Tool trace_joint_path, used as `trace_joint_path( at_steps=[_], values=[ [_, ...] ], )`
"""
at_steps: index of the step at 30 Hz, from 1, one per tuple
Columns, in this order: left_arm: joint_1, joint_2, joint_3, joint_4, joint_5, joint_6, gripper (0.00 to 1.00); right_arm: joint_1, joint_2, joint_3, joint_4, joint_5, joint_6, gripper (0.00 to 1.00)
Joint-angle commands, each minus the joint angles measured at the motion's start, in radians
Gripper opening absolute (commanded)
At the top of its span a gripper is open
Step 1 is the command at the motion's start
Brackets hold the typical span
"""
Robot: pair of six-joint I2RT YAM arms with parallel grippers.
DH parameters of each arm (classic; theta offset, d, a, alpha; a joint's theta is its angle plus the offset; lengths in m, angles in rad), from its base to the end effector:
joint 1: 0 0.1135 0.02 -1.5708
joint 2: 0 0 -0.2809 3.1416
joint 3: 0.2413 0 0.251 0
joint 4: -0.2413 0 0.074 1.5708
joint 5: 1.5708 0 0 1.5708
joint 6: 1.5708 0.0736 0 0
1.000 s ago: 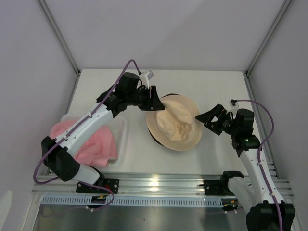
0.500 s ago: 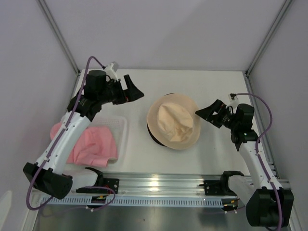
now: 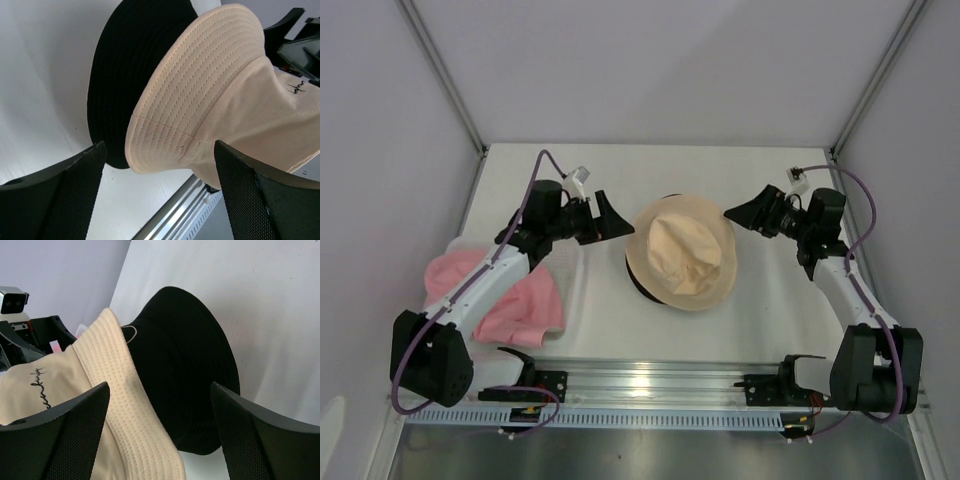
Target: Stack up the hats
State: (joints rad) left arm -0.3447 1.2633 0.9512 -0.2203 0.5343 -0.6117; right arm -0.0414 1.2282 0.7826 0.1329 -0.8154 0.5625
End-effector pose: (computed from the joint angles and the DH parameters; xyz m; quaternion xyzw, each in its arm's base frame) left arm 0.2732 -0.1379 0.2938 0.0184 0.8474 -0.4237 0.3194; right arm 0.2918 0.0415 0.2889 -0.0020 0.7781 0.4489 0.4393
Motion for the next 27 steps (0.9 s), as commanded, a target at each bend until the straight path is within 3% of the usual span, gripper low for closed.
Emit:
trace_joint_path(
  at_steps=[1,6,11,16,20,21,23,24,27],
  values=[
    [-0.004,-0.005,-0.051,0.2,0.067,-0.062,0.89,0.0,0.037,0.018,0.079,-0.067,-0.032,0.84],
    [-0.005,0.03,-0.084,0.278,0.081,-0.094,0.85,0.02,0.074,0.015,0.103,-0.113,-0.036,0.79],
    [-0.03,0.061,-0.065,0.308,0.095,-0.106,0.82,0.066,0.083,0.021,0.105,-0.128,-0.026,0.63],
    [-0.069,0.093,-0.042,0.318,0.086,-0.114,0.8,0.089,0.056,-0.002,0.114,-0.116,-0.015,0.6],
    [-0.094,0.126,-0.009,0.299,0.064,-0.103,0.79,0.092,0.042,-0.014,0.102,-0.099,-0.024,0.44],
    [-0.099,0.131,-0.008,0.297,0.059,-0.103,0.77,0.09,0.043,-0.016,0.096,-0.097,-0.026,0.32],
    [-0.1,0.137,-0.006,0.291,0.046,-0.103,0.76,0.092,0.047,-0.014,0.08,-0.074,-0.027,0.19],
    [-0.1,0.134,-0.003,0.283,0.021,-0.099,0.76,0.09,0.047,-0.013,0.067,-0.062,-0.02,0.04],
    [-0.1,0.116,0.006,0.227,-0.052,-0.057,0.76,0.089,0.056,-0.011,0.042,-0.005,0.008,0.0]
  ],
)
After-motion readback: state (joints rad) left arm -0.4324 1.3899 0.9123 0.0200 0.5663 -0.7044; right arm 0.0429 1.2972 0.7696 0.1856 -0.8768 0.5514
